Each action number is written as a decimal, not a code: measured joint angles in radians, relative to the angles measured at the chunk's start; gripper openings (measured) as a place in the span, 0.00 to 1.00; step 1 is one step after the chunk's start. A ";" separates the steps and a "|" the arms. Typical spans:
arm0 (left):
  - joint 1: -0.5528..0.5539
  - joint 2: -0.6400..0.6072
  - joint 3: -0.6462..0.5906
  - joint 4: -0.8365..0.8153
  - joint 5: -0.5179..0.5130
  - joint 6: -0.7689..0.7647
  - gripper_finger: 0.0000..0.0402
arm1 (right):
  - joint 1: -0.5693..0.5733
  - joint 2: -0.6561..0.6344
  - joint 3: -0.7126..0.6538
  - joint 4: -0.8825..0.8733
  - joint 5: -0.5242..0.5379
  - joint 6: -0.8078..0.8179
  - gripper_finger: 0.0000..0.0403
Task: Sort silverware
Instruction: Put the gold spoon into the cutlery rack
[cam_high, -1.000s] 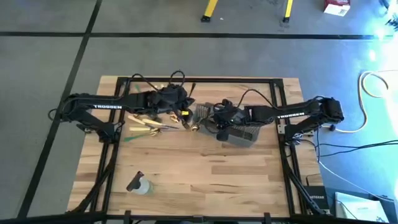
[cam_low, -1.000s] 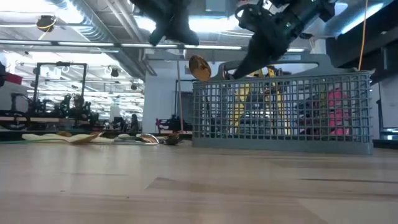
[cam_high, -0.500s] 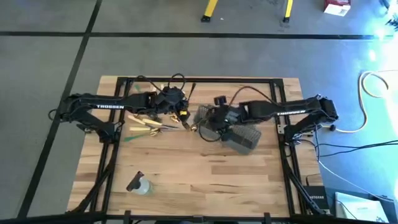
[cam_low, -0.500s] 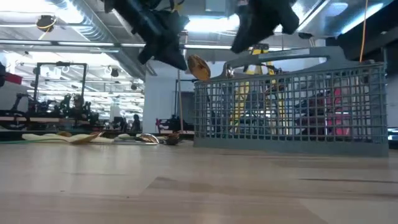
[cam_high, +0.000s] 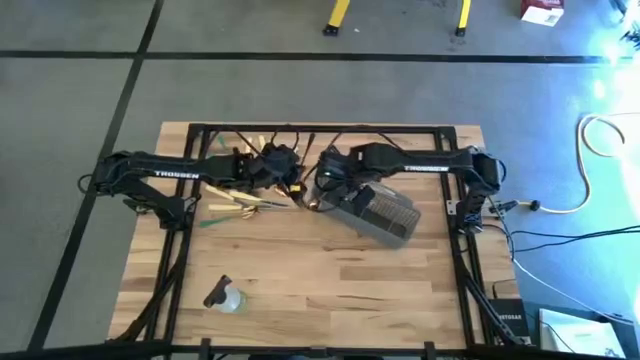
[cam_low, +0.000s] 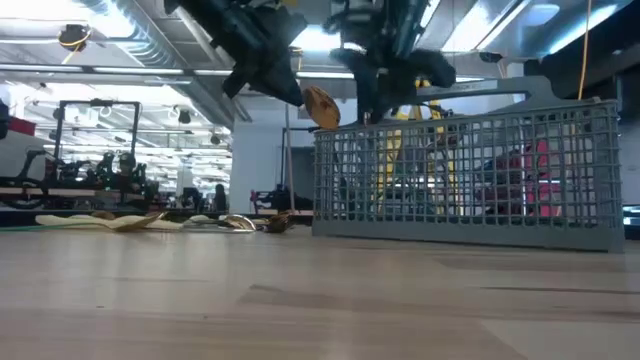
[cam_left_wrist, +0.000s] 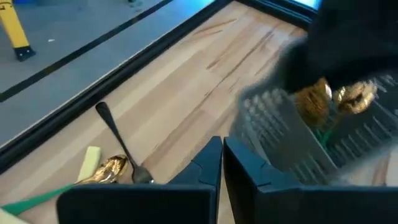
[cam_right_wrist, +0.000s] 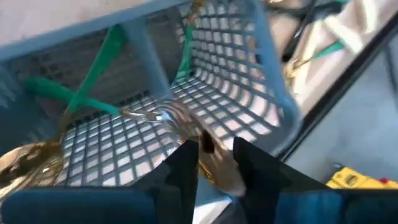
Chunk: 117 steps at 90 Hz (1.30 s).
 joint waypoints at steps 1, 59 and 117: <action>0.000 0.000 0.000 0.001 0.000 0.001 0.00 | -0.001 0.001 0.002 -0.004 -0.001 -0.002 0.21; 0.000 -0.002 0.000 -0.002 -0.005 0.013 0.00 | 0.003 -0.001 0.169 -0.176 -0.039 0.049 0.00; 0.106 0.009 -0.001 -0.158 -0.089 0.007 0.00 | 0.012 -0.012 0.633 -0.421 -0.054 0.275 0.00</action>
